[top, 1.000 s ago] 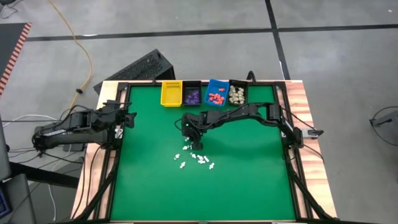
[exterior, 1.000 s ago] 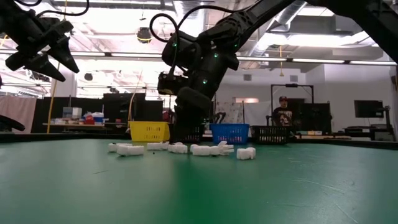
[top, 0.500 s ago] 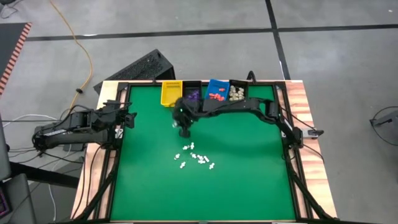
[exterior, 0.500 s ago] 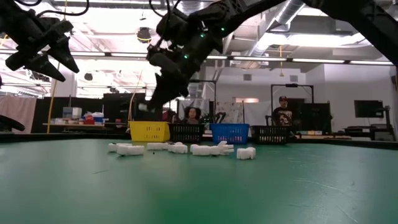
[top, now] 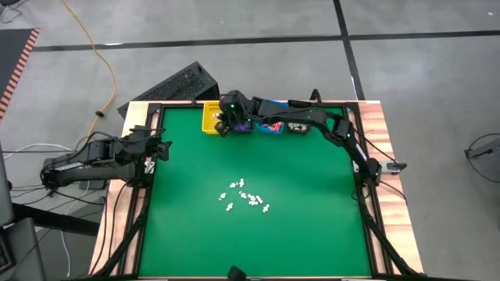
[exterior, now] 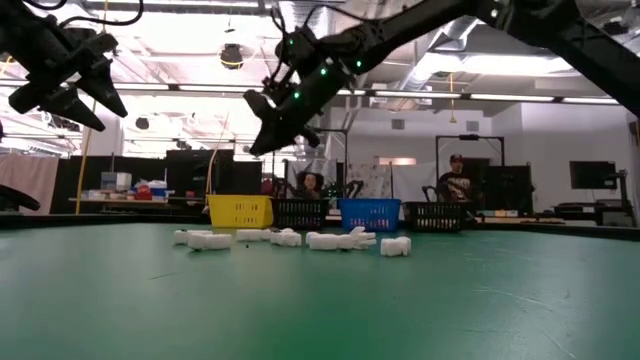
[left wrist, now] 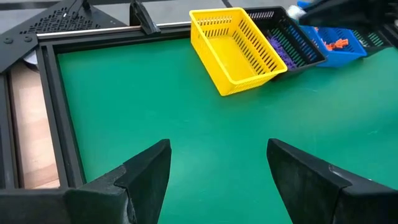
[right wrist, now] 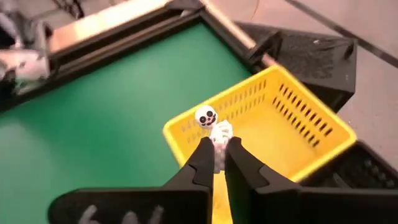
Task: Sort Halloween decoration
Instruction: Put the white skeleton toy into the yellow basket
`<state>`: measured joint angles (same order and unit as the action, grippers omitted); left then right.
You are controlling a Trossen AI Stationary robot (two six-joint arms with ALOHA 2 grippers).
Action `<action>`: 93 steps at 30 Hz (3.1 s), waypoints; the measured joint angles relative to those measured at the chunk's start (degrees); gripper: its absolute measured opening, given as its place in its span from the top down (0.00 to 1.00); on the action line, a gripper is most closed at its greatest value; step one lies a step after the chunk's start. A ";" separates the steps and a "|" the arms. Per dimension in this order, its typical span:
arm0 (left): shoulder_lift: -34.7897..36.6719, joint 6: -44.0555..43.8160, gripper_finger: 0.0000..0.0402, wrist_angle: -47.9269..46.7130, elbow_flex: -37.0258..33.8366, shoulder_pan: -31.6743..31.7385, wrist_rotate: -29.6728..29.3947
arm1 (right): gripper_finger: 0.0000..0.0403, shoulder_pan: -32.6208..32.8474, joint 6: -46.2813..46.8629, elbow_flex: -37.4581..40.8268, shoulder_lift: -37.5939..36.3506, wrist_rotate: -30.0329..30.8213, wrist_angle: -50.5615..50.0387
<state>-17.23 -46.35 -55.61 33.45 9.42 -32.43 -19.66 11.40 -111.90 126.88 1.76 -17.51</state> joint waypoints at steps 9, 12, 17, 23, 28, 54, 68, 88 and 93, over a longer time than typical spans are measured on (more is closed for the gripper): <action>0.00 -0.22 0.36 0.01 -0.02 0.01 -0.61 | 0.66 -2.15 3.90 -0.02 2.87 -0.58 1.89; -0.02 -0.26 0.36 0.00 0.00 -0.01 -0.84 | 0.59 -2.25 2.05 0.02 2.94 -1.44 1.94; -0.02 -0.26 0.36 -0.01 0.00 0.01 -0.92 | 0.49 -2.51 1.30 -0.38 2.86 -2.93 0.92; -0.02 -0.25 0.36 -0.01 0.00 -0.01 -0.96 | 0.47 -1.45 -1.26 -3.33 2.81 -17.71 -2.64; -0.02 -0.24 0.36 -0.01 0.00 0.02 -0.96 | 0.50 4.27 -9.54 -4.09 2.81 -26.27 -9.84; -0.02 -0.21 0.36 -0.05 0.00 0.01 0.23 | 0.53 19.04 -30.99 -4.11 7.49 -13.69 -30.96; 0.00 -0.20 0.36 -0.36 0.00 -0.01 0.66 | 0.68 20.20 -30.97 -4.35 10.74 -7.65 -30.61; 0.00 -0.20 0.36 -0.29 0.00 -0.01 0.59 | 0.90 15.23 -24.31 -3.79 6.48 -3.48 -22.67; 0.00 -0.20 0.36 -0.25 0.00 0.00 0.22 | 0.90 11.13 -15.26 -3.96 6.39 -3.14 -13.81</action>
<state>-17.23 -46.54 -55.86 33.45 9.42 -32.21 -8.54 -3.86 -115.85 133.27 -1.38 -31.32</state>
